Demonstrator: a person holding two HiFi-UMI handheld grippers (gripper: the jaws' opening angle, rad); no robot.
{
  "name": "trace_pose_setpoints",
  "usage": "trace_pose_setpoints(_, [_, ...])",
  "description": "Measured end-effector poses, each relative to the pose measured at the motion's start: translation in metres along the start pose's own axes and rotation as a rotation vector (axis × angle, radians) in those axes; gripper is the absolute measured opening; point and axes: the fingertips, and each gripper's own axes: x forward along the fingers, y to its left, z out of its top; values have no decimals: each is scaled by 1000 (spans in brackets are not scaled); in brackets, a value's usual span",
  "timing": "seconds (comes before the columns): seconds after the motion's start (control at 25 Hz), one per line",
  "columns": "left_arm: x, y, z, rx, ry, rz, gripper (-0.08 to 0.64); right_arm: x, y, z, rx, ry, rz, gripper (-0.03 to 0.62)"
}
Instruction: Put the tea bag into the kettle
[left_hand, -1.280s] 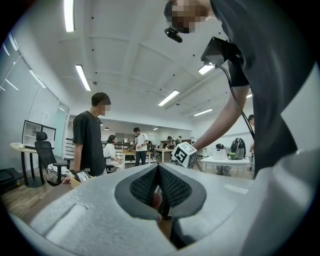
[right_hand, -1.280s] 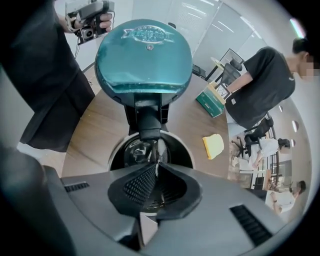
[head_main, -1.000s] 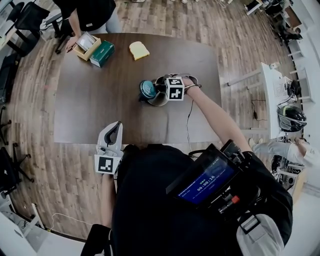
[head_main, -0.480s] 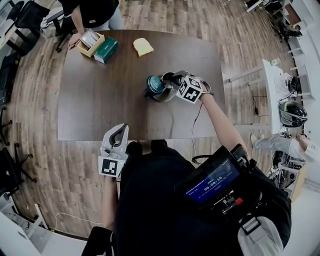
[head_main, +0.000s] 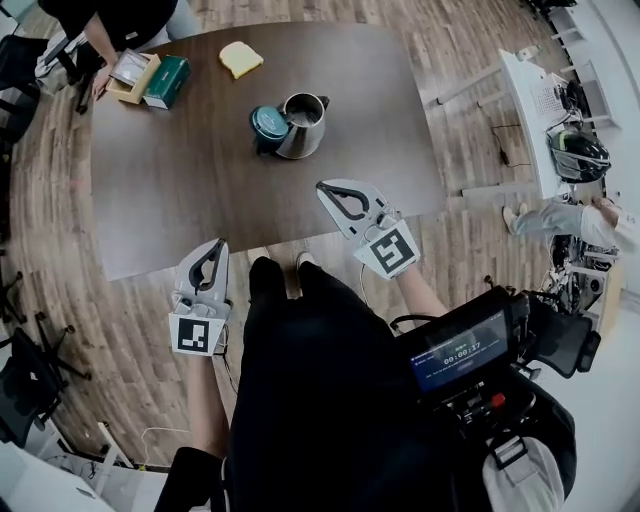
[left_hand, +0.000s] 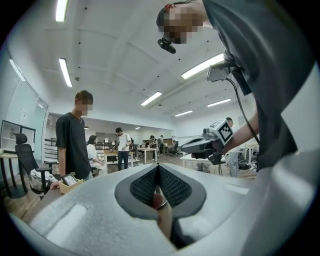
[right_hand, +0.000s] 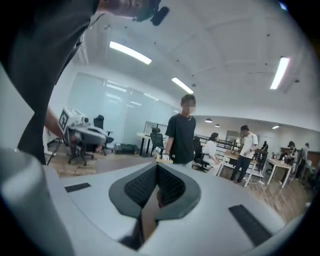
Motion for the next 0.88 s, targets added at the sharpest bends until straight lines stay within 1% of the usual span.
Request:
trace_pose_setpoints(0.08, [3, -22, 15, 36, -10, -11, 2, -32, 6, 28, 86, -137, -54, 5])
trace_pose_setpoints(0.12, [5, -35, 22, 46, -15, -13, 2, -47, 8, 36, 120, -185, -79, 5])
trace_pose_setpoints(0.2, [10, -67, 32, 42, -21, -12, 2, -76, 15, 39, 156, -238, -113, 5])
trace_pose_setpoints(0.24, [11, -86, 35, 27, -23, -12, 2, -91, 21, 36, 170, -248, -124, 5])
trace_pose_setpoints(0.32, [7, -123, 44, -32, -44, -2, 2, -120, 37, 26, 201, -252, -136, 5])
trace_pose_setpoints(0.4, [2, -154, 53, -88, -87, 13, 2, -142, 56, 14, 221, -250, -129, 5])
trace_pose_setpoints(0.44, [-1, -168, 55, -101, -101, 17, 2, -151, 65, 8, 227, -251, -121, 5])
trace_pose_setpoints(0.52, [-9, -194, 53, -101, -102, 12, 2, -164, 84, 0, 248, -264, -102, 5])
trace_pose_setpoints(0.6, [-22, -212, 44, -81, -61, 1, 2, -173, 104, -4, 263, -264, -77, 5])
trace_pose_setpoints(0.68, [-32, -223, 38, -60, -35, -1, 2, -182, 119, -6, 250, -248, -59, 5])
trace_pose_setpoints(0.8, [-48, -228, 43, -55, -80, 19, 2, -192, 133, -1, 224, -256, -63, 5])
trace_pose_setpoints(0.88, [-65, -231, 45, -44, -90, 30, 2, -199, 148, 2, 214, -251, -60, 5])
